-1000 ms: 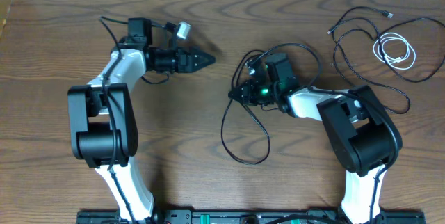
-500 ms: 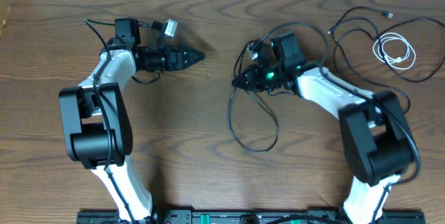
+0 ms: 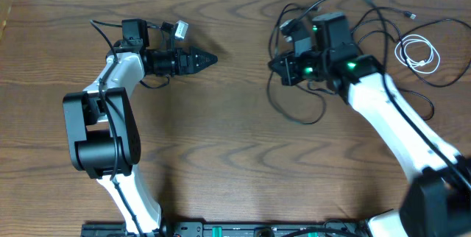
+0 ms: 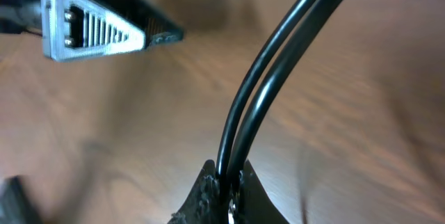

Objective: Untangle cables
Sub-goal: 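Carry the black cables up-right to the upper right corner with the right gripper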

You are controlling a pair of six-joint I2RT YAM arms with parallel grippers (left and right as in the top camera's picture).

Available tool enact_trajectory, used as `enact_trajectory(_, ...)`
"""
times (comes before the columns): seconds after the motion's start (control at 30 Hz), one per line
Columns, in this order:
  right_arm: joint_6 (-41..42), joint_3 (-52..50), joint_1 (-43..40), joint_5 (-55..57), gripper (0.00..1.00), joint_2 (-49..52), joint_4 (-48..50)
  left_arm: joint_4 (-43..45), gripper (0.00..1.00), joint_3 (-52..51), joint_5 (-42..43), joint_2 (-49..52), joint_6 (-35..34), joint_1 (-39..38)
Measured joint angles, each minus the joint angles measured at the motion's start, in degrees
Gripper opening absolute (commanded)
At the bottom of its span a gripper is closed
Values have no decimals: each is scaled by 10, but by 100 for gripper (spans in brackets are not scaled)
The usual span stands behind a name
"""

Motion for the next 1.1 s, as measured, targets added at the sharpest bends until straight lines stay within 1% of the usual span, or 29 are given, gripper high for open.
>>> enact_trajectory(0.23,-27,0,-2,179,1,-99,-49,0,95,0,0,0,-4,0)
enact_trajectory(0.37,-31,0,-6,260,1,-120,-70,0,95,0,-2,0,-4,0)
enact_trajectory(0.47,-33,0,-15,300,1,-121,-90,0,96,0,-16,0,-5,0)
enact_trajectory(0.73,-34,0,-76,335,1,-117,-132,0,95,0,-43,0,-6,0)
enact_trajectory(0.9,-34,0,-112,322,1,-102,-143,0,95,0,-47,0,-6,0)
enact_trajectory(1.1,-34,0,-137,308,1,-58,-146,0,95,0,-50,0,-6,-7)
